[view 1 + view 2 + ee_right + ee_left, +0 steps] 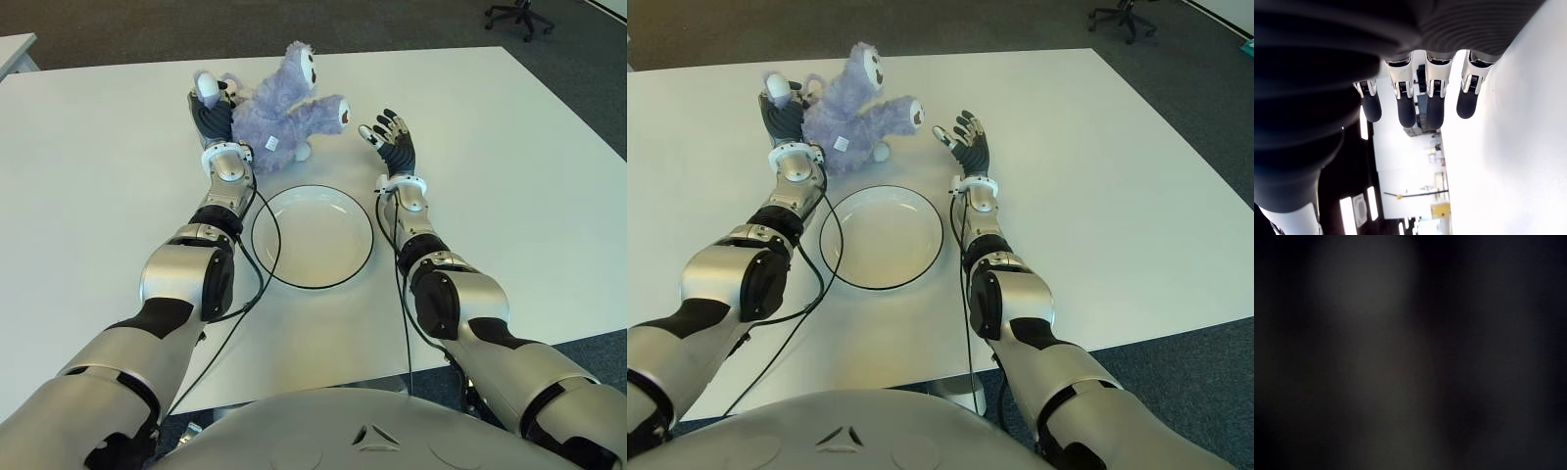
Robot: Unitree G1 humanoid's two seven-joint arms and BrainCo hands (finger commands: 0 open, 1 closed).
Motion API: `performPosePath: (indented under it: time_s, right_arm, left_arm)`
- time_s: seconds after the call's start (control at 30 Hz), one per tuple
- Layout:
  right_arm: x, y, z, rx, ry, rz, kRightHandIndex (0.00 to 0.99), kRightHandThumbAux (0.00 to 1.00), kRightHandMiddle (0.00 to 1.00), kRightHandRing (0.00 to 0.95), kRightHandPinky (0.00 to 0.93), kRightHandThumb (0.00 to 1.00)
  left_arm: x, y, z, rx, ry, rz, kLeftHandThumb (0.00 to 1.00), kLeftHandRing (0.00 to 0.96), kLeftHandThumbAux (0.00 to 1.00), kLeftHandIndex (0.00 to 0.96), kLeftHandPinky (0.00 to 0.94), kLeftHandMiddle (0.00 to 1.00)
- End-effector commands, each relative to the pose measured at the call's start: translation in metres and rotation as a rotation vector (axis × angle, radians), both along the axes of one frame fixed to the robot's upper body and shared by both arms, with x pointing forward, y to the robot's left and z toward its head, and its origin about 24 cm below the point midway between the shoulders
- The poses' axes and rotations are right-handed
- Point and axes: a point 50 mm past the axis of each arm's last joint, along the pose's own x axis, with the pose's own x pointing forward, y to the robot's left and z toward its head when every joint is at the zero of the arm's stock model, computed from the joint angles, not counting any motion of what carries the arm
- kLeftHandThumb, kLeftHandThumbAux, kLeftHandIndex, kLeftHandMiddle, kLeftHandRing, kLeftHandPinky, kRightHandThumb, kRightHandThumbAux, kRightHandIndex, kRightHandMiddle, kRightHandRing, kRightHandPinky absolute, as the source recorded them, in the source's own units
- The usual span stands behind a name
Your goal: Put the doll into the plate.
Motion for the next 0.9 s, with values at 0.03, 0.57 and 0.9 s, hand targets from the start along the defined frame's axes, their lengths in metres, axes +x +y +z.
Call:
performPosePath:
  time_s: [0.03,0.57,0.9]
  right_arm:
    - [-0.05,-0.006,-0.082,0.045,0.332,-0.037,0.117,0.731,0.149,0.134,0.119,0.072]
    - [-0.049,-0.005,-0.081,0.054,0.334,-0.04,0.122,0.743,0.163,0.147,0.137,0.084]
    - [-0.048,-0.005,-0.08,0.047,0.337,-0.035,0.114,0.734,0.148,0.133,0.117,0.07]
  left_arm:
    - [0.002,0.0,0.002,-0.025,0.002,0.019,0.75,0.849,0.692,0.444,0.84,0.845]
    - [0.004,0.005,0.011,0.005,-0.034,-0.007,0.751,0.847,0.691,0.444,0.846,0.846]
    - [0.009,0.008,0.019,0.029,-0.036,-0.014,0.751,0.846,0.691,0.444,0.839,0.842]
